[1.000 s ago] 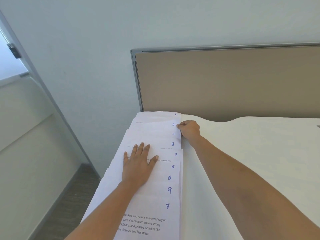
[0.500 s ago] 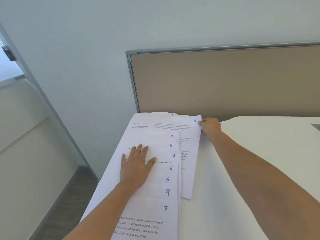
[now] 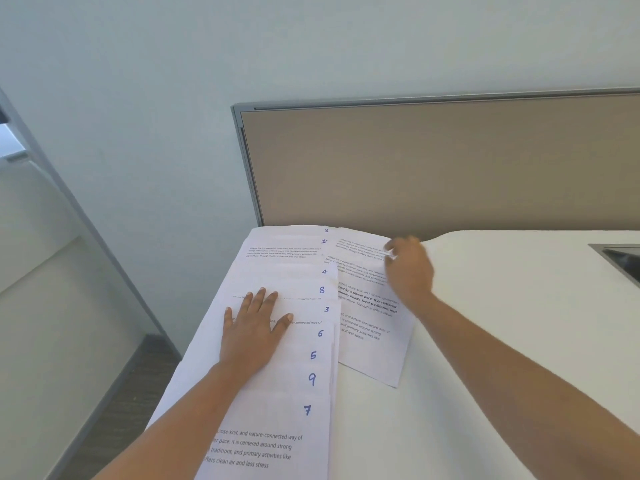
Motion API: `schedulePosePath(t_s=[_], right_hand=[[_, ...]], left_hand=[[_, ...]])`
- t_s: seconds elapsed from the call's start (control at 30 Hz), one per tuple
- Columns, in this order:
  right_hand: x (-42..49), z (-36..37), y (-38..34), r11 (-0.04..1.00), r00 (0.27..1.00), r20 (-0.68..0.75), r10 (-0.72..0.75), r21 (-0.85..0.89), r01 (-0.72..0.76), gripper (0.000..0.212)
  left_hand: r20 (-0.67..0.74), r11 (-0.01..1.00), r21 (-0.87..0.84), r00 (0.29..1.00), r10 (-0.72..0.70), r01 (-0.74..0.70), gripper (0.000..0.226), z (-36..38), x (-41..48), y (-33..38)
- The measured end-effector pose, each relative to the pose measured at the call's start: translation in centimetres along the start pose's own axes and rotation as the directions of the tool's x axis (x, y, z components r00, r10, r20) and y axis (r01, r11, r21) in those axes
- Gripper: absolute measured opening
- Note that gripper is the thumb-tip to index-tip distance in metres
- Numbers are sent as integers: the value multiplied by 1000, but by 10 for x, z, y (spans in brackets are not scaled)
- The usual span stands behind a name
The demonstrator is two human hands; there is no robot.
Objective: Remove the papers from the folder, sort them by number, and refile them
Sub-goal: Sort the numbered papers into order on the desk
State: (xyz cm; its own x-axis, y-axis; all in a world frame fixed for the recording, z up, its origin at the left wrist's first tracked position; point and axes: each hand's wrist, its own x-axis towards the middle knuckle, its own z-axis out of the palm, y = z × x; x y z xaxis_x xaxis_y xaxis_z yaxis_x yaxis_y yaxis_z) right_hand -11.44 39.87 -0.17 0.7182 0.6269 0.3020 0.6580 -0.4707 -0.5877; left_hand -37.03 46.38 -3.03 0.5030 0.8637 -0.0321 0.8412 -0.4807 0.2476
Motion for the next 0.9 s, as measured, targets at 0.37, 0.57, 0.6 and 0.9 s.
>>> schedulePosePath(t_s=[0.37,0.57,0.6,0.9], right_hand=[[-54,0,26,926,902,370,-221,-211,313,48],[-36,-34,70,928,856,457,-243,-148,342,47],[-34,-39,77,925,850,466,-246,-150,350,46],[-37,-58,83,880,827,448,-339,-160,447,39]], left_hand=[[36,999,39,999,-13,12,59,-5,4,1],[40,995,90,998,-39,35,54,-9,3,6],[35,995,97,999,-41,37,53,-10,3,8],[15,998,45,999,-40,39,53,-9,-9,39]])
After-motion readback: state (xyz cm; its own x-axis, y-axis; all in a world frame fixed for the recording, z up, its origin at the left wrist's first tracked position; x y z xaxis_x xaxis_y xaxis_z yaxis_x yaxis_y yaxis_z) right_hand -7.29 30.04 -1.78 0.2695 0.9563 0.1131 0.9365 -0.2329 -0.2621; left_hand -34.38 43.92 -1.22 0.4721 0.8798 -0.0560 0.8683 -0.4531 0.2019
